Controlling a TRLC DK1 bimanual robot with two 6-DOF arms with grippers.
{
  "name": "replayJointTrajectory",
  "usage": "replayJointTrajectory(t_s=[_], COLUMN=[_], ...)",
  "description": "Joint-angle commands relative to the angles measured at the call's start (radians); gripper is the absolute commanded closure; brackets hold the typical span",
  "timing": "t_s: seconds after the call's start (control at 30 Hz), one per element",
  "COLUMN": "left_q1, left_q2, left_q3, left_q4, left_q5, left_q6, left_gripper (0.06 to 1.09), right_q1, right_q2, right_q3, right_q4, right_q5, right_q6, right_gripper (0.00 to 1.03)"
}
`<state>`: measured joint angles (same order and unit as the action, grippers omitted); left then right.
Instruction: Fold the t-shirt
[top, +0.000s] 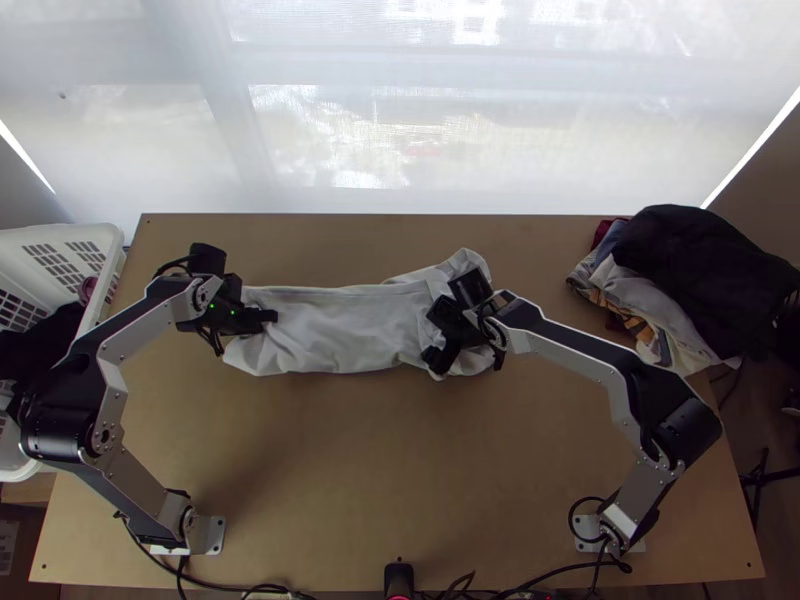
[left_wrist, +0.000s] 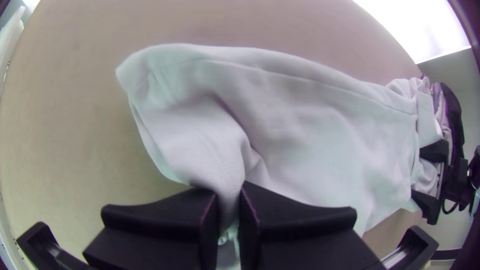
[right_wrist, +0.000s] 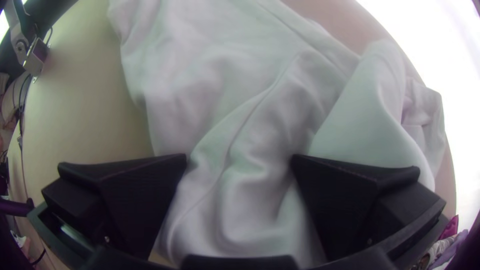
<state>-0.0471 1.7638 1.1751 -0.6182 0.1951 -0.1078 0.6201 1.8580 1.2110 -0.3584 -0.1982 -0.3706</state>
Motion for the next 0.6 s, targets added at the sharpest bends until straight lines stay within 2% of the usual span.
replayJointTrajectory(t_s=[0.0,0.4,0.57], left_q1=[-0.004,-0.068,-0.125], left_q2=[-0.046,-0.07,-0.066], left_q3=[0.113,0.454,0.518], left_q4=[-0.075,-0.264,-0.275], left_q5=[0.044,0.161,0.182], left_q6=[0.003,-0.013,-0.021], left_gripper=[1.05,1.05,1.05], right_q1=[-0.011,-0.016,-0.017], right_q2=[0.041,0.017,-0.106], right_q3=[-0.007,0.012,0.13], right_q4=[0.001,-0.001,-0.094], right_q5=[0.008,0.008,0.008], right_q6=[0.001,0.03,0.038], right_gripper=[0.05,0.05,0.05])
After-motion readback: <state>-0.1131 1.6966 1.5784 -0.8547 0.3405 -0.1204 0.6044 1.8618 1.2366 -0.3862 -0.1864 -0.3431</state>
